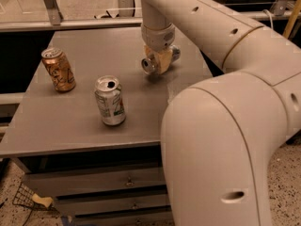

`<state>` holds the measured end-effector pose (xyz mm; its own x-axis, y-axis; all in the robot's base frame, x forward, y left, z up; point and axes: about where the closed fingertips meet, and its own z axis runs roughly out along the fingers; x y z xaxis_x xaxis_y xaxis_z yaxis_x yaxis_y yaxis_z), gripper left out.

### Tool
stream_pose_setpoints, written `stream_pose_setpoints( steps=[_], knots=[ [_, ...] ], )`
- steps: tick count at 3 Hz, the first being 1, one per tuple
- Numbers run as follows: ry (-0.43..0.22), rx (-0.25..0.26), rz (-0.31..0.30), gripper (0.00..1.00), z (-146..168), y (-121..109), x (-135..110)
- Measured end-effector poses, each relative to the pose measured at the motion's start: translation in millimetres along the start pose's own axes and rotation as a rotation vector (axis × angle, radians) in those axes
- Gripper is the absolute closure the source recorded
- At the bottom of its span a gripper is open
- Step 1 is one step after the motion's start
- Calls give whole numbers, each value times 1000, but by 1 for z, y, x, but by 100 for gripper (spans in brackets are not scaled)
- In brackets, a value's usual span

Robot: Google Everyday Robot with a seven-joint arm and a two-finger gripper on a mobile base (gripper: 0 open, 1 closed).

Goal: Knock redbull can over

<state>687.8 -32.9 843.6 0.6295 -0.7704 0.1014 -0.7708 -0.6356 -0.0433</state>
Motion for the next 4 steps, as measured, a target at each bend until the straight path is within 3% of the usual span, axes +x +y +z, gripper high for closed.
stream_pose_setpoints(
  steps=[3, 4],
  knots=[
    [6, 40, -1, 9, 8, -13, 2],
    [7, 48, -2, 0, 10, -16, 2]
  ],
)
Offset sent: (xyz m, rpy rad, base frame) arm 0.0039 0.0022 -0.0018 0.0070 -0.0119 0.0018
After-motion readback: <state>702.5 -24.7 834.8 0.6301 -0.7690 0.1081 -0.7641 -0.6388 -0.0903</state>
